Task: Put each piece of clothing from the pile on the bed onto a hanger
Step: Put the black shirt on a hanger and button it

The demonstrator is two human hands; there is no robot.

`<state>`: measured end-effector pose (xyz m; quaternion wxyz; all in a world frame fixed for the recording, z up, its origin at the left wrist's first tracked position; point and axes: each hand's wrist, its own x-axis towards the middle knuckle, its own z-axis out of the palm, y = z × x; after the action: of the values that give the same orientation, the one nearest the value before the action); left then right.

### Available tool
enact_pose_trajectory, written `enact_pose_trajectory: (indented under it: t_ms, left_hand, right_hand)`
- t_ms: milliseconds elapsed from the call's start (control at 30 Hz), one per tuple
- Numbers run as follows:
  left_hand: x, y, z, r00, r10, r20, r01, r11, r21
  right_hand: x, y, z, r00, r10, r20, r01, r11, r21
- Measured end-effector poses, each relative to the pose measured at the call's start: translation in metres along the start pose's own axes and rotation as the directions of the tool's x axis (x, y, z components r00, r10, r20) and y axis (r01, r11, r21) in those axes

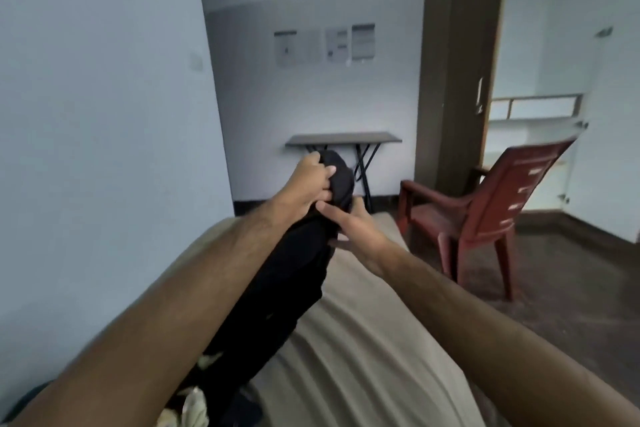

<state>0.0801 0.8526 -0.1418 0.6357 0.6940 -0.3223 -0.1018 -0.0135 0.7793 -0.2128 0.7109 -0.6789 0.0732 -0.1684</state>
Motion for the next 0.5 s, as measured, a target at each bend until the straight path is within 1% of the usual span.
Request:
enact_pose_trajectory:
  t_ms: [33,67,100,133,200,233,267,300,333,367,433,467,500]
  left_hand:
    - [0.001,0.030,0.010,0.999,0.023,0.035,-0.018,0.992,-0.128]
    - [0.001,0.058,0.018,0.995,0.072,0.063,-0.059,0.982,-0.180]
    - [0.003,0.084,0.024,0.988,0.130,0.083,-0.113,0.976,-0.185]
    - [0.005,0.107,0.027,0.980,0.185,0.077,-0.172,0.974,-0.146]
    - [0.012,0.145,0.026,0.954,0.298,0.015,-0.298,0.954,-0.019]
    - [0.015,0.160,0.020,0.932,0.361,-0.027,-0.358,0.930,0.083]
    - [0.016,0.174,0.013,0.899,0.433,-0.062,-0.412,0.885,0.218]
    - [0.018,0.186,0.005,0.857,0.510,-0.080,-0.448,0.812,0.373]
    - [0.020,0.197,-0.003,0.804,0.589,-0.081,-0.463,0.706,0.536]
    - [0.022,0.208,-0.012,0.739,0.671,-0.060,-0.467,0.574,0.673]
    - [0.020,0.231,-0.026,0.597,0.802,0.017,-0.439,0.308,0.844]
    - [0.019,0.241,-0.032,0.514,0.854,0.073,-0.400,0.164,0.902]
    - [0.018,0.250,-0.038,0.430,0.890,0.149,-0.325,-0.001,0.946]
  right_hand:
    - [0.004,-0.025,-0.003,0.992,-0.060,-0.107,0.058,0.998,-0.022]
    - [0.007,-0.049,-0.008,0.973,-0.119,-0.196,0.107,0.992,-0.073]
    - [0.008,-0.073,-0.014,0.950,-0.180,-0.254,0.148,0.979,-0.142]
    - [0.008,-0.097,-0.021,0.927,-0.244,-0.285,0.185,0.958,-0.219]
    - [0.006,-0.147,-0.037,0.877,-0.377,-0.296,0.252,0.888,-0.384]
    - [0.007,-0.172,-0.047,0.848,-0.447,-0.287,0.278,0.834,-0.477]
    - [0.007,-0.199,-0.056,0.818,-0.516,-0.255,0.299,0.759,-0.579]
    - [0.006,-0.229,-0.065,0.793,-0.574,-0.202,0.316,0.672,-0.670]
    - [0.005,-0.258,-0.073,0.778,-0.610,-0.152,0.333,0.606,-0.722]
    - [0.003,-0.287,-0.080,0.766,-0.634,-0.108,0.364,0.566,-0.740]
    - [-0.002,-0.338,-0.096,0.754,-0.655,-0.056,0.433,0.559,-0.708]
    - [-0.006,-0.357,-0.105,0.745,-0.665,-0.051,0.456,0.563,-0.690]
    - [-0.007,-0.373,-0.116,0.738,-0.674,-0.040,0.454,0.539,-0.710]
